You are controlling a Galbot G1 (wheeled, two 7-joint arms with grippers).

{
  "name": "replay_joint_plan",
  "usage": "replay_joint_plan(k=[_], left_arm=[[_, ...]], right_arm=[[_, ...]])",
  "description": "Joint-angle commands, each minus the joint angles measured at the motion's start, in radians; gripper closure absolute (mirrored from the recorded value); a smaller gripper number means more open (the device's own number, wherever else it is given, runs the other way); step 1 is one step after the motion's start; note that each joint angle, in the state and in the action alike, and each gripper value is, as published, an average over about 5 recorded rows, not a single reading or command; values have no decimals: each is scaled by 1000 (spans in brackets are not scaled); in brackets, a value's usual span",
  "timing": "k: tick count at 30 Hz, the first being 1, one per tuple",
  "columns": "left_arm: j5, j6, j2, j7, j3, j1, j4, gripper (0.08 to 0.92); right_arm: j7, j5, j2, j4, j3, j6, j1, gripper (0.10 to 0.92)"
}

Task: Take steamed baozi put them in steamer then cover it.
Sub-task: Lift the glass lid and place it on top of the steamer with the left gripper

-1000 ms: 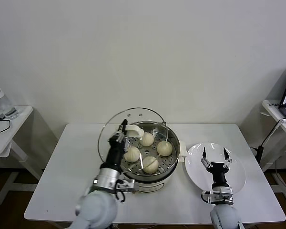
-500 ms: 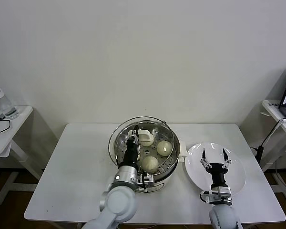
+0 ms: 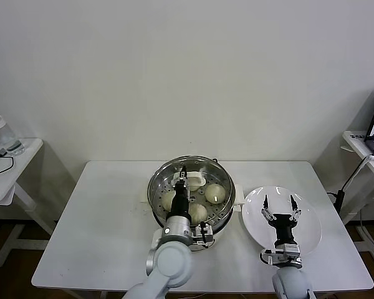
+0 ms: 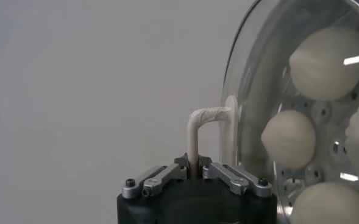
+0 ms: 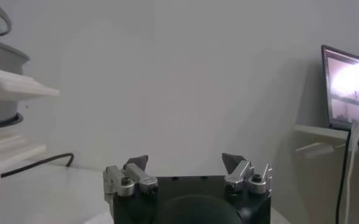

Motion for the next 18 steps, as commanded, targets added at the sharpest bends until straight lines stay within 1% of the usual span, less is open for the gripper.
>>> replay_joint_plan(k=[1,18], left_arm=[[46,6,-32,12,11,-6,29,811],[123,-39,-38,6,22,5,46,811]], right_arm=[[1,-6,0,-5,2,3,2,203],[1,-14,2,-9,4,8,4,203]])
